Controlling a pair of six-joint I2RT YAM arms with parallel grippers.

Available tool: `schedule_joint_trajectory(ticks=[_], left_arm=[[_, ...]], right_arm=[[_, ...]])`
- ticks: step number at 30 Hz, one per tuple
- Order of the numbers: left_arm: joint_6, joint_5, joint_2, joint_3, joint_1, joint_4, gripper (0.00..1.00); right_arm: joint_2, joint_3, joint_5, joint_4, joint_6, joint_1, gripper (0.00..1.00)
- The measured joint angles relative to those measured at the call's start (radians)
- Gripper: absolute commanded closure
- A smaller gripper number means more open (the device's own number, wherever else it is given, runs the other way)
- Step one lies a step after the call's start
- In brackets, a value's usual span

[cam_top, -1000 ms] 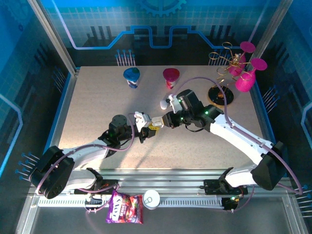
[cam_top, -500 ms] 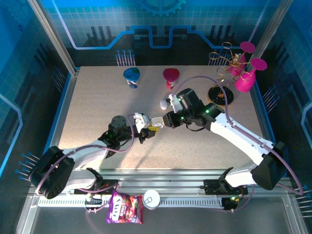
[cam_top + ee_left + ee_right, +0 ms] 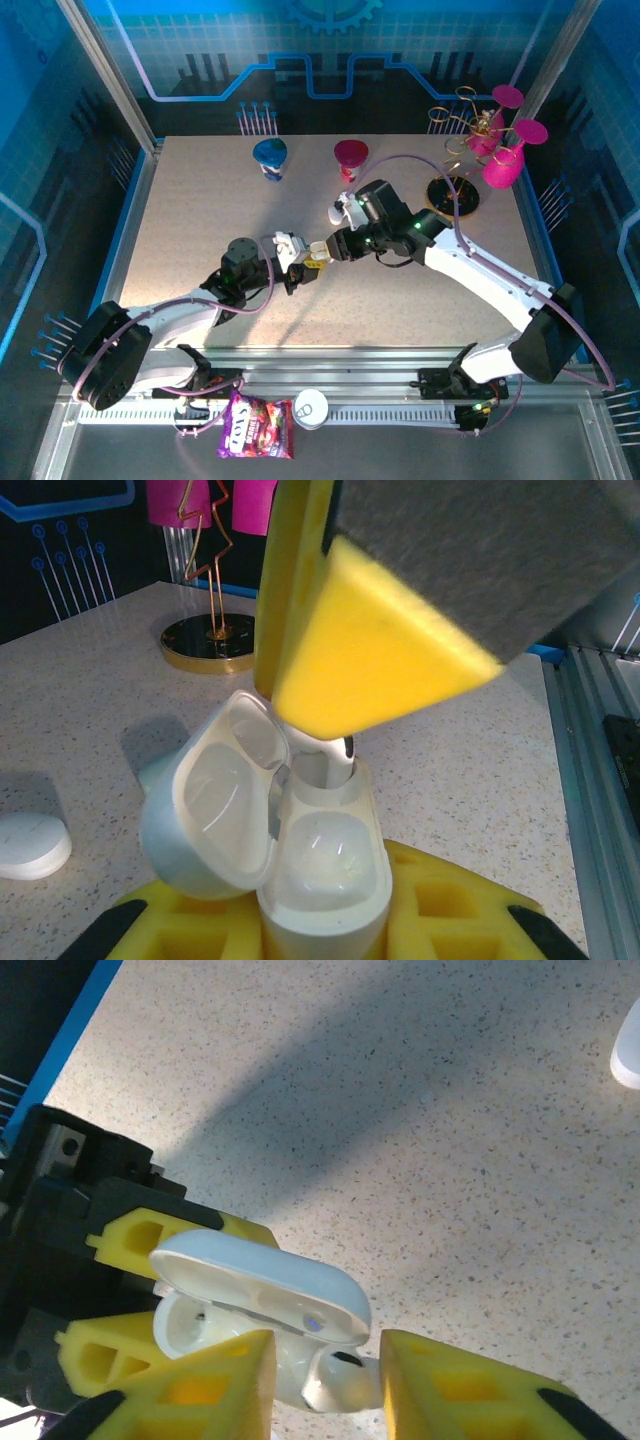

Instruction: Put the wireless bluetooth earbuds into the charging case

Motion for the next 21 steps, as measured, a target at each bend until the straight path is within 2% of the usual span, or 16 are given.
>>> schedule_joint_trajectory(ticks=[3, 5, 11, 21], left_arm=[[-0.002, 0.000, 0.000, -0.002, 0.000, 0.006, 1.00], [-0.003, 0.000, 0.000, -0.002, 0.000, 0.013, 1.00], [-0.003, 0.000, 0.000, -0.002, 0.000, 0.022, 1.00], [-0.008, 0.000, 0.000, -0.002, 0.000, 0.028, 1.00]], right_arm=[[-0.015, -0.003, 0.009, 0.010, -0.002, 0.005, 0.46], [-0.044, -0.019, 0.019, 0.023, 0.000, 0.005, 0.44], [-0.147, -0.093, 0.065, 0.049, 0.043, -0.011, 0.48], [-0.144, -0.156, 0.094, 0.042, 0.092, -0.052, 0.53]])
